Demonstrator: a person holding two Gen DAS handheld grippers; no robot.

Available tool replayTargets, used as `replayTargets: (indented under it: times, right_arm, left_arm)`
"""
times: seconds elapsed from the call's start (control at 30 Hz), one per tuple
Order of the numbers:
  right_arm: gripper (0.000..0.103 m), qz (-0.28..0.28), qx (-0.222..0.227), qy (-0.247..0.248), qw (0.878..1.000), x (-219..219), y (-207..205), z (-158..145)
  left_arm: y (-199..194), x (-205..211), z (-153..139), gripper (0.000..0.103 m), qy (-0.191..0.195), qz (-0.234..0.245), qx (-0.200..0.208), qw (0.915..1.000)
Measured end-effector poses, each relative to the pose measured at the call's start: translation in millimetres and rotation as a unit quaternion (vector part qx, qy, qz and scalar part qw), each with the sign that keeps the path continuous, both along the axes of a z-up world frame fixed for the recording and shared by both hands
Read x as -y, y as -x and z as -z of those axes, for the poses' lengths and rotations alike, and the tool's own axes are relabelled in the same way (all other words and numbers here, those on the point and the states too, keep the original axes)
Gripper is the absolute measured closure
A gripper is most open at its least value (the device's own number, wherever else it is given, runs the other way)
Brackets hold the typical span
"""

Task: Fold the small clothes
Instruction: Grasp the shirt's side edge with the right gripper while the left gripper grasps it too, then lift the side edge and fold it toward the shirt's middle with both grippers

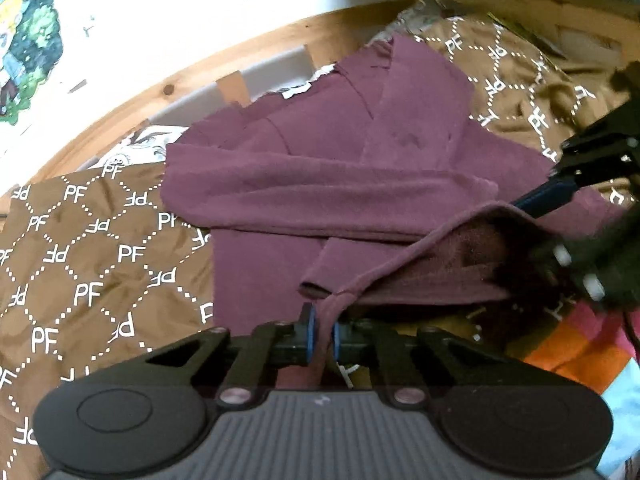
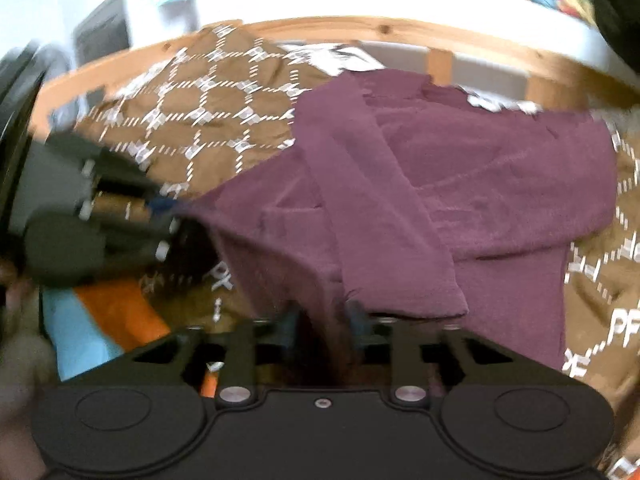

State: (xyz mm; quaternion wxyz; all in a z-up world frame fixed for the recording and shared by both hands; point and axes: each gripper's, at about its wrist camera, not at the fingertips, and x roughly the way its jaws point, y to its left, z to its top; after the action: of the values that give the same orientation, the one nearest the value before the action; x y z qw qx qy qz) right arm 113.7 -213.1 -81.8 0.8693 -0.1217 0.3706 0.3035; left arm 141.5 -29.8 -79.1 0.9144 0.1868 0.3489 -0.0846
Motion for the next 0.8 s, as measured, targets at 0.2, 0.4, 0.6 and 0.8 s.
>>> replayTargets:
  times: [0.2,0.4,0.6,0.8]
  right_arm:
    - [0.033,-0.041,0.041,0.021,0.998,-7,18,-8]
    - [0.037,-0.052,0.052,0.169,0.983,-34,23,22]
    - [0.075,-0.002,0.110,0.288,0.951,-28,16,36]
    - [0.064,0.040,0.119,0.312,0.942,-11,13,30]
  left_arm:
    - [-2,-1,-1,0.097,0.008,-0.004,0.000,1.0000]
    - [-3,-4,-2,0.097,0.009,-0.017,0.005,0.9998]
    - [-12,-1,12,0.091,-0.044,-0.038,-0.027,0.9979]
    - [-18,-4,24,0.056,-0.077,-0.062,-0.056,0.9935]
